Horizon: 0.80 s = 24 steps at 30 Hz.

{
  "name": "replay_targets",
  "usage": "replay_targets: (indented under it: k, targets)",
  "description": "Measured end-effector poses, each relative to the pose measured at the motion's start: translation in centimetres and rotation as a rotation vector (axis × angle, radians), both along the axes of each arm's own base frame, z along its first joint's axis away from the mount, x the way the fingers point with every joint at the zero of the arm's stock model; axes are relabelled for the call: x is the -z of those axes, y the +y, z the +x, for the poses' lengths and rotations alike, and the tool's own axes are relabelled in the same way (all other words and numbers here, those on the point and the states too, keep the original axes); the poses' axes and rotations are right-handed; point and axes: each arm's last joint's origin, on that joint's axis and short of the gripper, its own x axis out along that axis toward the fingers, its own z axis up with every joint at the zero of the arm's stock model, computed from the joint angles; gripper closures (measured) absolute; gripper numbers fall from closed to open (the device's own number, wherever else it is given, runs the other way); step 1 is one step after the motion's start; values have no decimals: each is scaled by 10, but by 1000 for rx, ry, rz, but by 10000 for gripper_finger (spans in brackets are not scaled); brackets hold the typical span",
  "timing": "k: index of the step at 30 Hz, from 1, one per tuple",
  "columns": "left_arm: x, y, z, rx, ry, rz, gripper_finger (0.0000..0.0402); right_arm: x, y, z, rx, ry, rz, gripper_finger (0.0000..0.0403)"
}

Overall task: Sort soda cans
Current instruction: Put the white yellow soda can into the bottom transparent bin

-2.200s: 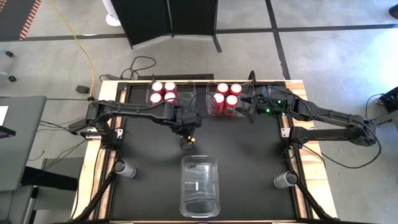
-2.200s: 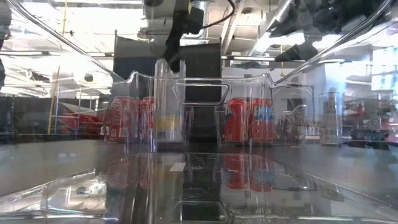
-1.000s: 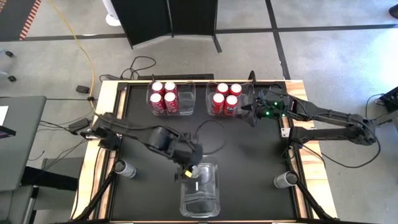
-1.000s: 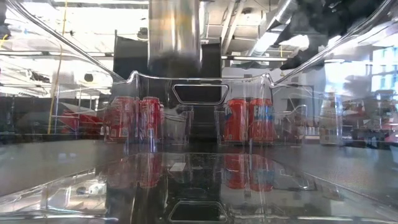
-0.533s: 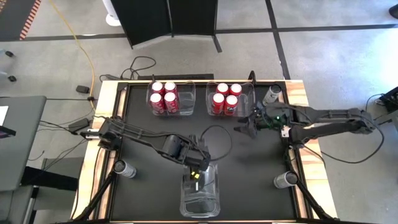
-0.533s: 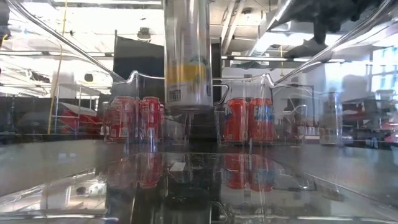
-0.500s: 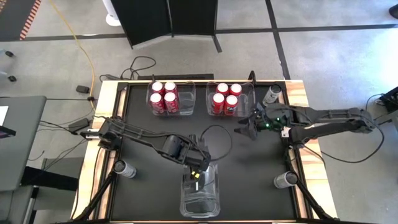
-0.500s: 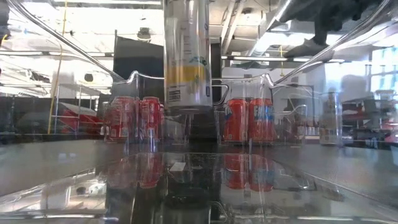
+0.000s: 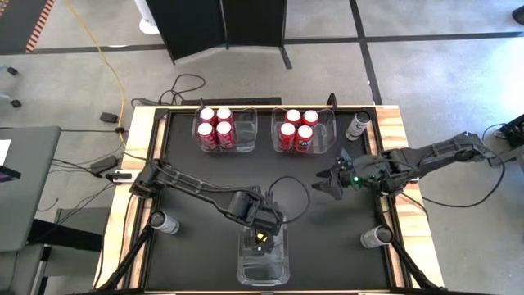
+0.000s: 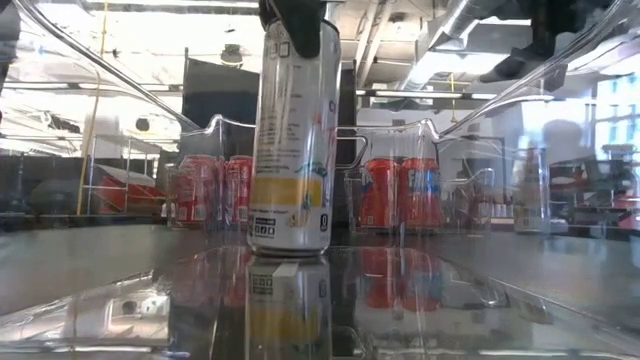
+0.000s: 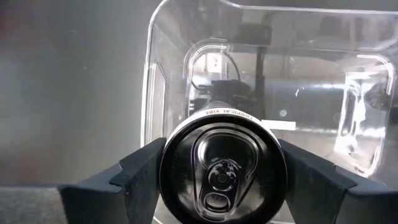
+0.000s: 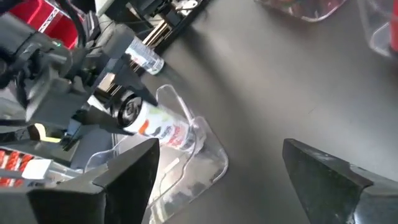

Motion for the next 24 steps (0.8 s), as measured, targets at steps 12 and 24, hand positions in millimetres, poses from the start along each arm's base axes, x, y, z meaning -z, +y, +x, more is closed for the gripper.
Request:
replay_targets:
  k: [12, 24]
  targets:
    - [1, 0, 5, -15, -41, 31, 113, 8, 6, -6, 2, 88, 35, 54]
    - [-40, 8, -14, -66, -123, -5, 25, 8, 7, -7, 32, 96, 114, 54]
